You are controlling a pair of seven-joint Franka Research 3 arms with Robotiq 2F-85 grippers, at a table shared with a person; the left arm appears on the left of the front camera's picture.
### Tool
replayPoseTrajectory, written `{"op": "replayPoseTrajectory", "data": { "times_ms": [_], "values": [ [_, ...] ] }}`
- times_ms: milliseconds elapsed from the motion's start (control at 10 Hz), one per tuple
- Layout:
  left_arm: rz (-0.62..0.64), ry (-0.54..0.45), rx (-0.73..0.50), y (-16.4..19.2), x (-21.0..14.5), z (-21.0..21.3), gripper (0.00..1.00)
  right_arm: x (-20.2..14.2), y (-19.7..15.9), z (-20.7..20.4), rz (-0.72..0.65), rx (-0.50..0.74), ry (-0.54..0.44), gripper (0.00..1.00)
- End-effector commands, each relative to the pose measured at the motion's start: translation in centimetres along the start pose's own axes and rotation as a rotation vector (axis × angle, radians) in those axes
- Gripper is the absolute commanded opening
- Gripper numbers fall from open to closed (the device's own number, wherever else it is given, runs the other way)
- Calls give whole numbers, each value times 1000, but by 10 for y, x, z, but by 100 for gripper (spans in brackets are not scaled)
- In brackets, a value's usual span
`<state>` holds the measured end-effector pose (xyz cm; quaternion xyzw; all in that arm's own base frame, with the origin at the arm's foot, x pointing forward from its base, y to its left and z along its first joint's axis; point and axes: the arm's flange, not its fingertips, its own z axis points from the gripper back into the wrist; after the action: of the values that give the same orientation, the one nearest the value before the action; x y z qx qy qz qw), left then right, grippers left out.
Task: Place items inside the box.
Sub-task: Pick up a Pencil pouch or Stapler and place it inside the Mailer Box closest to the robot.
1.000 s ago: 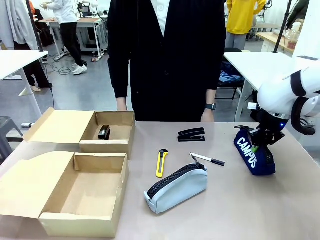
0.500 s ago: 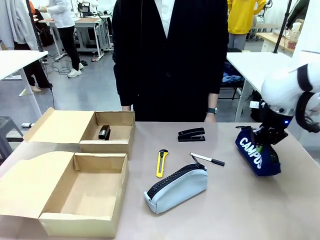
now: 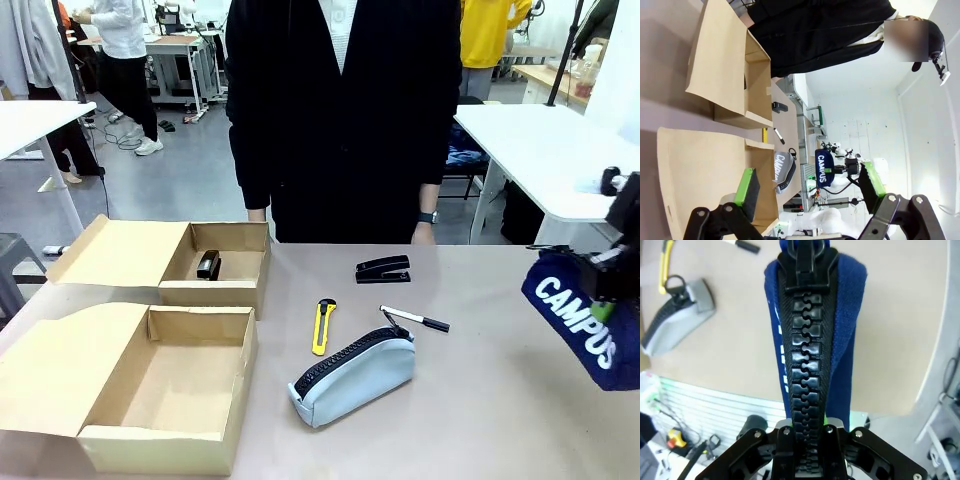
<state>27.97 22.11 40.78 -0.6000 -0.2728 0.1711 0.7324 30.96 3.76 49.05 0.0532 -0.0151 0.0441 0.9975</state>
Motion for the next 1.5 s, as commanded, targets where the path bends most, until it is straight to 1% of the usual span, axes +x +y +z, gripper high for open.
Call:
{"op": "replayPoseTrajectory", "data": {
  "times_ms": [0, 100, 200, 300, 400, 500, 600, 700, 800, 900, 1000, 1100, 1200, 1300, 1400],
  "values": [
    [-20, -1, -15, -1, -2, 0, 100, 48, -6, -23, 2, 10, 71, 0],
    [-20, -1, -15, -1, -2, 0, 100, 0, 0, 0, 0, 0, 0, 8],
    [-20, -1, -15, -1, -2, 0, 100, 10, 23, -6, 157, 120, -50, 8],
    [-20, -1, -15, -1, -2, 0, 100, 22, 49, 1, 115, 156, -73, 8],
    [-20, -1, -15, -1, -2, 0, 100, 30, 82, 15, 80, 179, -84, 8],
    [-20, -1, -15, -1, -2, 0, 100, 34, 121, 31, -9, 257, -72, 8],
    [-20, -1, -15, -1, -2, 0, 100, 27, 159, 37, -10, 266, -53, 8],
    [-20, -1, -15, -1, -2, 0, 100, 17, 188, 37, 25, 230, -54, 8],
    [-20, -1, -15, -1, -2, 0, 100, 14, 196, 39, -32, 142, -106, 8],
    [-20, -1, -15, -1, -2, 0, 100, 18, 154, 46, -60, 119, -140, 8],
    [-20, -1, -15, -1, -2, 0, 100, 12, 94, 55, -186, 108, -171, 8],
    [-20, -1, -15, -1, -2, 0, 100, -7, 38, 56, -197, 85, -199, 8],
    [-20, -1, -15, -1, -2, 0, 100, -25, -9, 49, -247, 119, -167, 8],
    [-20, -1, -15, -1, -2, 0, 100, -42, -39, 33, -323, 161, -139, 8],
    [-20, -1, -15, -1, -2, 0, 100, -49, -50, 22, -398, 207, -136, 8]
  ]
}}
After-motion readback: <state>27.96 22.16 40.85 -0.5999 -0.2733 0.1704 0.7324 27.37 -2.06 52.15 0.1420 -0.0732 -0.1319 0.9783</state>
